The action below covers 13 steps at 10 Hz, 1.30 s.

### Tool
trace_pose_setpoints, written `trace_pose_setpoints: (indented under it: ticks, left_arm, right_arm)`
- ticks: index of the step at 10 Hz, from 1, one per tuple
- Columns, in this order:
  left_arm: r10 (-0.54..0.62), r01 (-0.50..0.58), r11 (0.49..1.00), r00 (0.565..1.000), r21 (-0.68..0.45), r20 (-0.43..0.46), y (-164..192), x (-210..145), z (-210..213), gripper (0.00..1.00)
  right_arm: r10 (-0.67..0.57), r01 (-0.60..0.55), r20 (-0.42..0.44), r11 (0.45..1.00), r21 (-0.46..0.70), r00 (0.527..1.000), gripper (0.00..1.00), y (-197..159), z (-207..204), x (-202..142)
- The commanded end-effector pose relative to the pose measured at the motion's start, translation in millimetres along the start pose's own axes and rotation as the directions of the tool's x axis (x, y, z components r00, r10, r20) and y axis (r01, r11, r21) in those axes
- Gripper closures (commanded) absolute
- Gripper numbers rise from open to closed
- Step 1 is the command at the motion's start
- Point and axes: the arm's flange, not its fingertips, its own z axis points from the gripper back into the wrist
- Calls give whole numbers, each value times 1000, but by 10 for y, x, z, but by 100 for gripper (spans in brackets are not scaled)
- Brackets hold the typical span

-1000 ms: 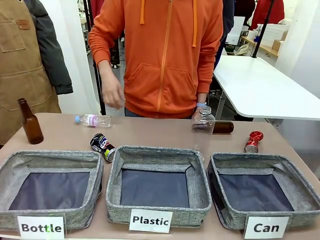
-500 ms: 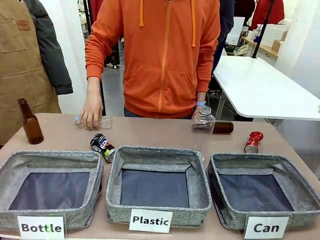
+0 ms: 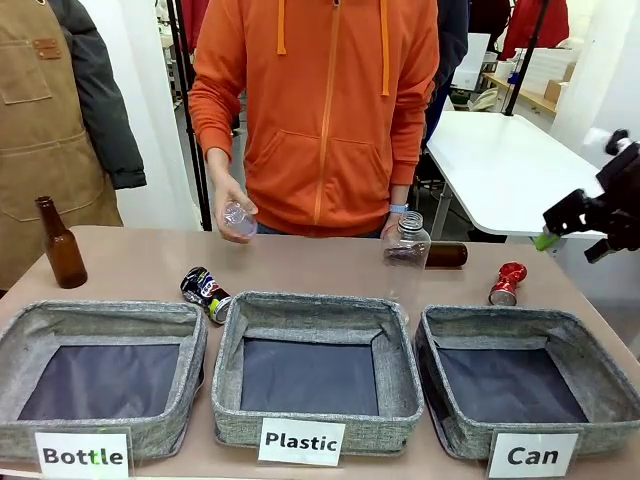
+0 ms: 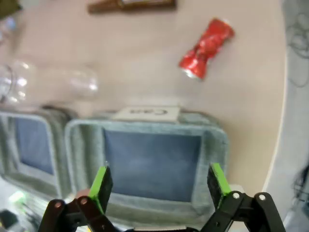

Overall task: Sort the can waste into the basket.
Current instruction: Pick up the can waste from the table and place it in the right Fabric basket.

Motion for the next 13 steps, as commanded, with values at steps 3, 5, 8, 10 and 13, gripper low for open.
trace_pose_setpoints:
  ticks: [3, 5, 8, 10, 13]
  left_arm:
    - [-24, 24, 1000, 1000, -17, 6, -13, 7, 11, 0]
    - [-24, 24, 1000, 1000, -17, 6, -13, 7, 11, 0]
    - [-24, 24, 1000, 1000, -17, 6, -13, 7, 11, 0]
    - [-24, 24, 1000, 1000, -17, 6, -13, 7, 11, 0]
    - [-24, 24, 1000, 1000, -17, 6, -13, 7, 11, 0]
  right_arm:
    - [42, -43, -28, 998, -35, 999, 0, -63, -36, 39]
    - [38, -38, 4, 999, -9, 999, 0, -142, 52, 55]
    - [95, -95, -9, 985, -146, 995, 0, -230, -376, 915]
    - [56, -58, -20, 992, -113, 998, 0, -335, -529, 1216]
    - [-14, 12, -23, 994, -107, 1000, 0, -427, -615, 1275]
